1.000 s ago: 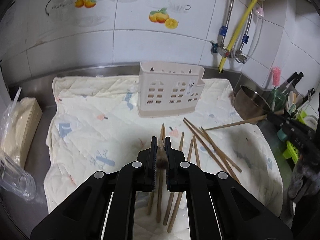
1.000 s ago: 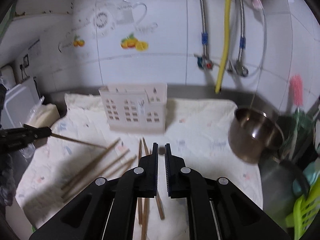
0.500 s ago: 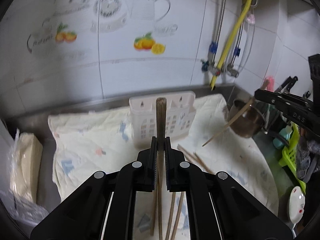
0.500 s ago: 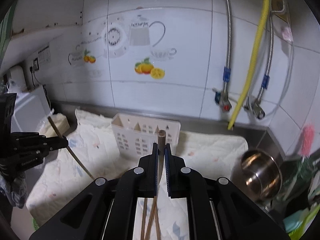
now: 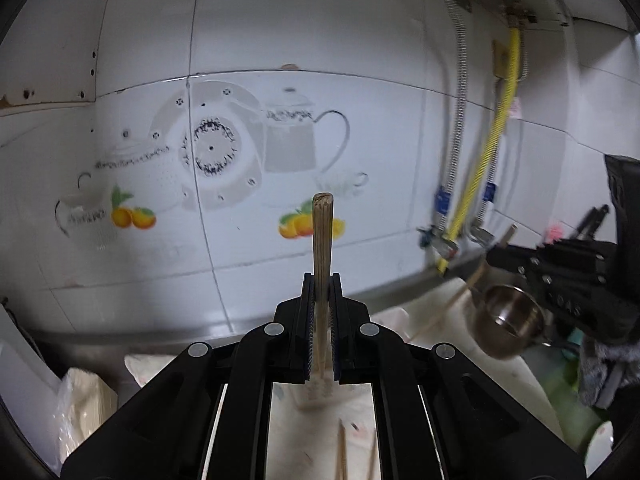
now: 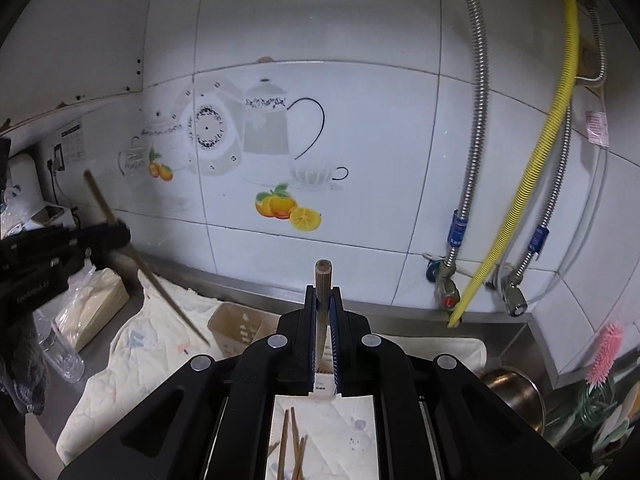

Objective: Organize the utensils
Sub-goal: 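Lift both held chopsticks and carry them up over the white utensil holder, then lower the chopsticks into the holder and open both grippers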

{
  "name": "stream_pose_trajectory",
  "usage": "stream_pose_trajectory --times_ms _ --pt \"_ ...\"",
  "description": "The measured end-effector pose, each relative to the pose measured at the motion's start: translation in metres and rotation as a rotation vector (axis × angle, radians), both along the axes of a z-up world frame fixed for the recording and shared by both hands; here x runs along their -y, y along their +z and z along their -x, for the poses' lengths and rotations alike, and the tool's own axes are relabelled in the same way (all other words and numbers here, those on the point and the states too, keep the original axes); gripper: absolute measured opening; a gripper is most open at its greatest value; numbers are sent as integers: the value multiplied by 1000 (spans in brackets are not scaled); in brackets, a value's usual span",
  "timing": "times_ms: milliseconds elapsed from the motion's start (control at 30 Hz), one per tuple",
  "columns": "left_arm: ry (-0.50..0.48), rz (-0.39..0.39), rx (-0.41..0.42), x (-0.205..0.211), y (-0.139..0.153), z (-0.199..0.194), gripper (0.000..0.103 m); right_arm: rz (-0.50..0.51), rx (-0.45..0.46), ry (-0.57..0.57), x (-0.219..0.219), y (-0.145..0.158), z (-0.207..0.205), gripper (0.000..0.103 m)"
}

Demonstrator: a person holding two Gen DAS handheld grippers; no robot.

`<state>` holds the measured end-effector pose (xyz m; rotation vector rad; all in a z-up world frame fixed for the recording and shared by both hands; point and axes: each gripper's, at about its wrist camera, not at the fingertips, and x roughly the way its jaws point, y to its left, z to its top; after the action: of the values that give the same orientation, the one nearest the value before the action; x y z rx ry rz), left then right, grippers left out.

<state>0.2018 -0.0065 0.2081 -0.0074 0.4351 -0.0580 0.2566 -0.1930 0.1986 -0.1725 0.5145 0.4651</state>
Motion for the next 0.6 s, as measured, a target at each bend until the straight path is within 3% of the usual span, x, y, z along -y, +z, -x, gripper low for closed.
stream_pose_trajectory --times_ms 267,433,600 --pt "54 39 -28 -20 -25 -40 6 33 -35 -7 -18 -24 -27 6" --pt "57 81 -90 -31 -52 -57 6 51 -67 -13 -19 -41 -37 6" --pt "58 75 -132 -33 -68 -65 6 52 -88 -27 -16 -51 -46 7"
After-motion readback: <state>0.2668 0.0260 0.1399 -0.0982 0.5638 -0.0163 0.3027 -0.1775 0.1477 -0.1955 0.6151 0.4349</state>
